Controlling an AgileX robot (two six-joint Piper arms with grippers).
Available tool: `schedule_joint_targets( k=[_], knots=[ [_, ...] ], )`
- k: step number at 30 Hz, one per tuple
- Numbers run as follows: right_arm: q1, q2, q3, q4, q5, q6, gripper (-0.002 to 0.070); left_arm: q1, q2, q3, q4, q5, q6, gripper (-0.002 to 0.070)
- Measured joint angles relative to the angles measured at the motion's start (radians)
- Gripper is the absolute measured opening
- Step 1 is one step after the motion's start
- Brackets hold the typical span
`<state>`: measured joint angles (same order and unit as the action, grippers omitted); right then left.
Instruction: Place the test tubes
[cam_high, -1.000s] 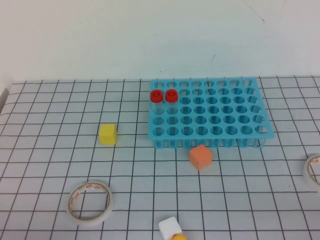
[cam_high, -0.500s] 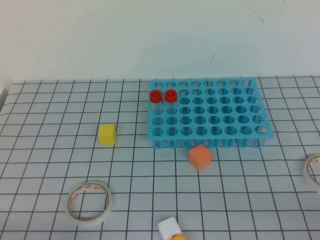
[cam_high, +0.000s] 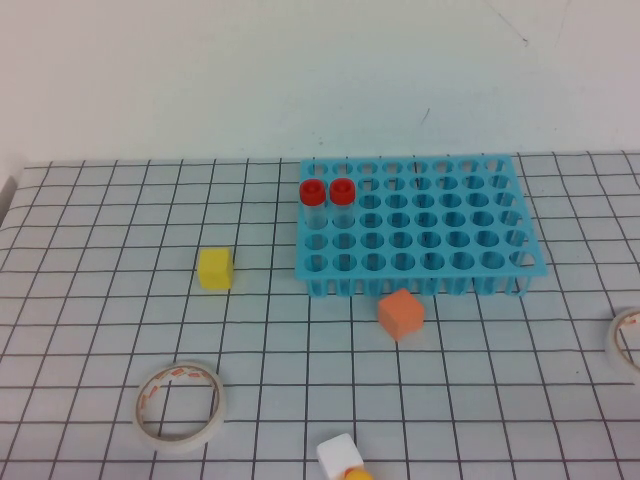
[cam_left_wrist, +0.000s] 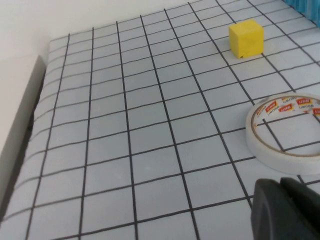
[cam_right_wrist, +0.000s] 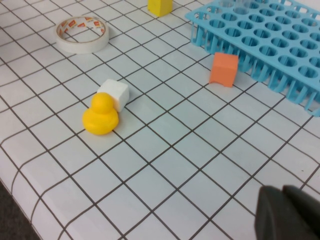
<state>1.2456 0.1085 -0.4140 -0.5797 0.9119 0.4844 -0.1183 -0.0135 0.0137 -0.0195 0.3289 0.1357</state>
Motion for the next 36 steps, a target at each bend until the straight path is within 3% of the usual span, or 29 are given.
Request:
schedule_joint_targets(
  k=[7,30,33,36],
  knots=[
    [0.000,0.000,0.000,0.000,0.000,0.000,-0.0001,0.000,0.000,0.000,-0.011,0.000,-0.159,-0.0001],
    [-0.004,0.000,0.002,-0.003,-0.005,0.000,-0.0001,0.000,0.000,0.000,-0.011,0.000,-0.168,-0.0001],
    [-0.052,0.000,0.022,-0.050,-0.048,-0.004,-0.0001,0.000,0.000,0.000,-0.011,0.000,-0.168,-0.0001],
    [-0.185,0.000,0.102,-0.225,-0.229,-0.004,-0.0001,0.000,0.000,0.000,-0.011,0.000,-0.168,-0.0001]
  ],
)
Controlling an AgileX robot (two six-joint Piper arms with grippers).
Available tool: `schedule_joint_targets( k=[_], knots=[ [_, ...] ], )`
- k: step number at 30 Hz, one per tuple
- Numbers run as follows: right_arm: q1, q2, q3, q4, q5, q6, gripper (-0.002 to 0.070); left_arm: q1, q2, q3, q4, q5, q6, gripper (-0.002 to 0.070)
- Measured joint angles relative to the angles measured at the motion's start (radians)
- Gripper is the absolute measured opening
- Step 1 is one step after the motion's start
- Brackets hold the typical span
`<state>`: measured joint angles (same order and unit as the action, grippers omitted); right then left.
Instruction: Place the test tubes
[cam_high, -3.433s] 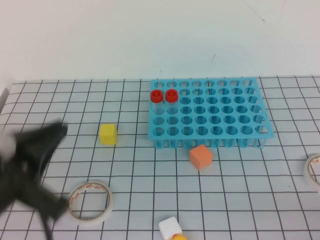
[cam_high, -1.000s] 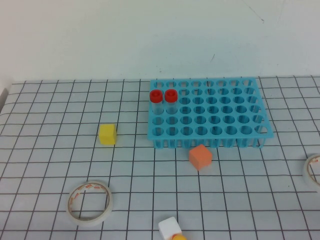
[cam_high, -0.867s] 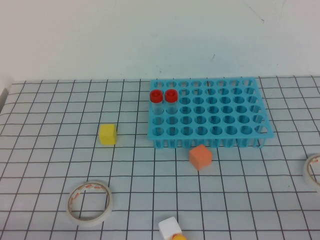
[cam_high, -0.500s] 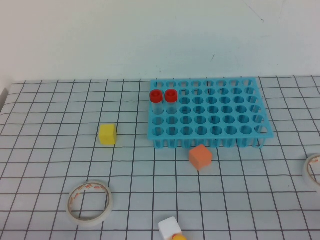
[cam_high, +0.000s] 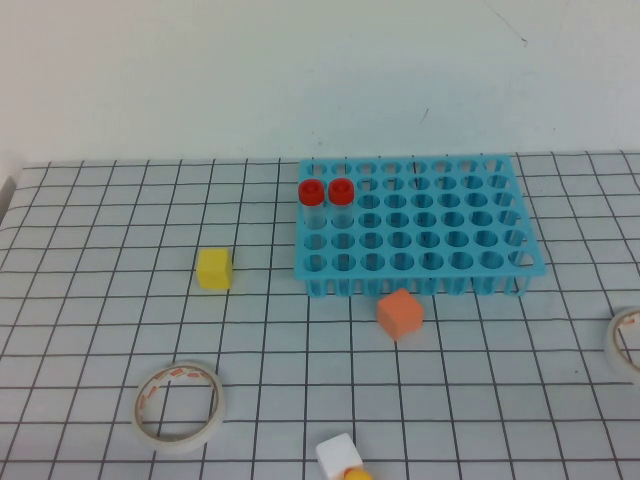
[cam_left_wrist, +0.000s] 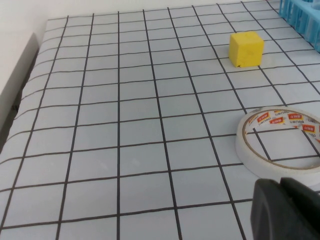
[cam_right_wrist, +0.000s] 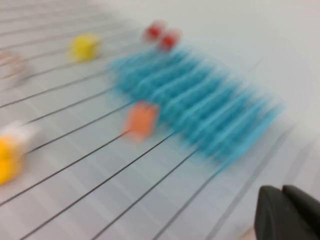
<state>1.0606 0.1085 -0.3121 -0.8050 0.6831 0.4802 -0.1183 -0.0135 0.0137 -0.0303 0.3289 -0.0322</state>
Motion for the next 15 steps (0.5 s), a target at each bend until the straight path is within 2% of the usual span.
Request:
schedule_joint_targets(
  k=[6,10,13,15],
  knots=[
    [-0.283,0.000,0.121,-0.382,-0.449,0.011,-0.0001,0.000,0.000,0.000,0.000,0.000,0.000,-0.0001],
    [-0.455,0.000,0.153,-0.492,-0.692,0.091,-0.0001,0.000,0.000,0.000,0.000,0.000,0.000,-0.0001],
    [-0.626,0.000,0.159,-0.522,-0.745,0.269,-0.0001,0.000,0.000,0.000,0.000,0.000,0.000,-0.0001],
    [-0.677,0.000,0.159,-0.524,-0.739,0.310,-0.0001,0.000,0.000,0.000,0.000,0.000,0.000,-0.0001]
  ],
)
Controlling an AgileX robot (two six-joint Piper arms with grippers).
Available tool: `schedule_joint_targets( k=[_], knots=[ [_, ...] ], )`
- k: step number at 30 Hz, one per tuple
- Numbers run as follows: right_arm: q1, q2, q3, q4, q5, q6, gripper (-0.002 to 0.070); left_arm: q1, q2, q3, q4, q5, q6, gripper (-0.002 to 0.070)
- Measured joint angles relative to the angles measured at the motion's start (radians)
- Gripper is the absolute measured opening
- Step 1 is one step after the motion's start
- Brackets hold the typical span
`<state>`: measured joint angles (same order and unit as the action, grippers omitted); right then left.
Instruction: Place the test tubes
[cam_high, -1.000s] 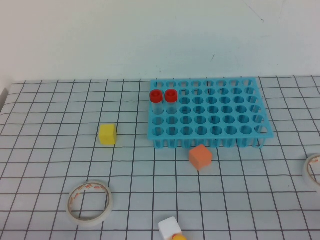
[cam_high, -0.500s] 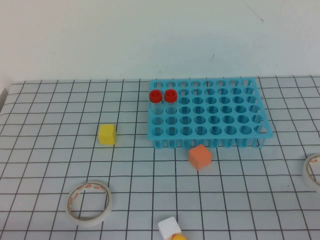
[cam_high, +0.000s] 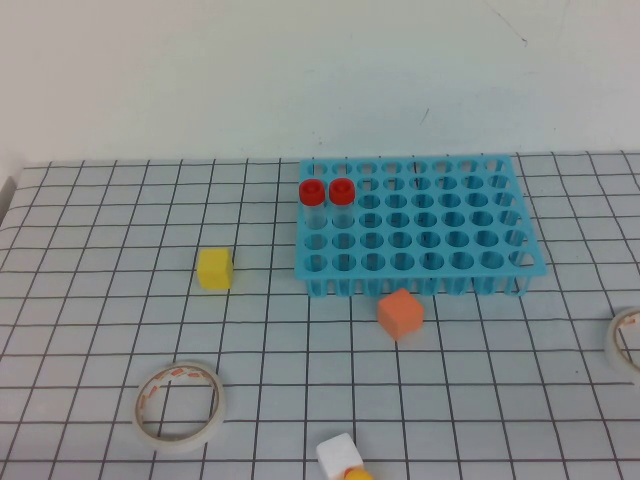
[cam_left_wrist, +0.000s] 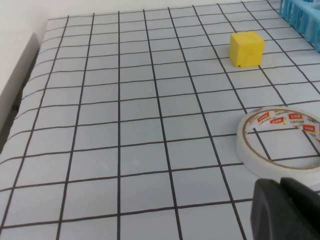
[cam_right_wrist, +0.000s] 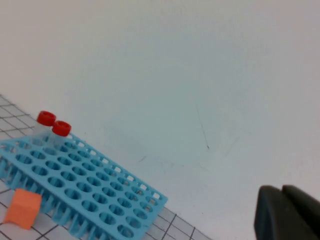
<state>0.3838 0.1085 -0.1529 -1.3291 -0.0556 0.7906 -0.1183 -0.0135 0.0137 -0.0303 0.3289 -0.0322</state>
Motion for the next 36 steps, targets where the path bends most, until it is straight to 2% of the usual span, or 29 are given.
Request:
schedule_joint_targets(
  k=[5,11,14,19,21,24,30,36],
  knots=[
    [-0.036,0.000,0.002,0.046,0.001,0.043,-0.0001,0.000,0.000,0.000,0.000,0.000,0.000,-0.0001],
    [-0.050,-0.007,0.004,0.466,0.128,-0.143,-0.0001,0.000,0.000,0.000,-0.002,0.000,0.000,-0.0001],
    [-0.113,-0.049,0.004,0.646,0.203,-0.289,-0.0001,0.000,0.000,0.000,-0.002,0.000,0.000,-0.0001],
    [-0.261,-0.117,0.002,1.080,0.228,-0.791,-0.0001,0.000,0.000,0.000,-0.002,0.000,0.000,-0.0001],
    [-0.313,-0.122,0.002,1.210,0.228,-0.932,-0.0001,0.000,0.000,0.000,-0.004,0.000,0.000,-0.0001],
    [-0.377,-0.122,0.024,1.274,0.228,-1.020,-0.0001,0.000,0.000,0.000,-0.004,0.000,0.000,-0.0001],
    [-0.484,-0.122,0.156,1.282,0.236,-1.054,-0.0001,0.000,0.000,0.000,-0.004,0.000,0.000,-0.0001],
    [-0.514,-0.122,0.179,1.337,0.358,-1.054,-0.0001,0.000,0.000,0.000,-0.004,0.000,0.000,-0.0001]
  ],
)
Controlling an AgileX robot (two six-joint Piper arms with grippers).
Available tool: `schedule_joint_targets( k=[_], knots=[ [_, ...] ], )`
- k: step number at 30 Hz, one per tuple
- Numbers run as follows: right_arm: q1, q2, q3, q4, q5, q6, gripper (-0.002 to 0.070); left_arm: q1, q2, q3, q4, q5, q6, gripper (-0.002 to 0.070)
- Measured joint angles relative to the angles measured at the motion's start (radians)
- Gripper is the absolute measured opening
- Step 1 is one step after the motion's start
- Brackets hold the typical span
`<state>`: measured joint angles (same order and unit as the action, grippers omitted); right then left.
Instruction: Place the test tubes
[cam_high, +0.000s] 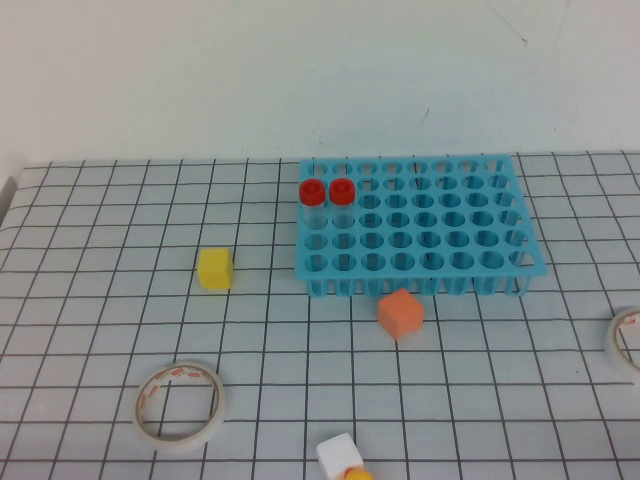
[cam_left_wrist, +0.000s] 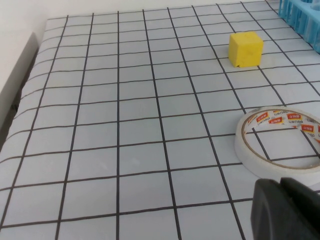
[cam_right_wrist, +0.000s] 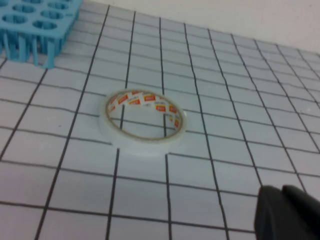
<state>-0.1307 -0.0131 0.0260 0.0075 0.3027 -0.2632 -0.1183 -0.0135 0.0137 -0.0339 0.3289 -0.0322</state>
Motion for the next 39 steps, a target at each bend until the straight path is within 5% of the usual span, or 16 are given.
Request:
schedule_joint_targets(
  k=[39],
  knots=[
    [0.038,0.000,-0.008,-0.007,0.045,0.170,-0.0001,0.000,0.000,0.000,0.000,0.000,0.000,-0.0001]
  ],
)
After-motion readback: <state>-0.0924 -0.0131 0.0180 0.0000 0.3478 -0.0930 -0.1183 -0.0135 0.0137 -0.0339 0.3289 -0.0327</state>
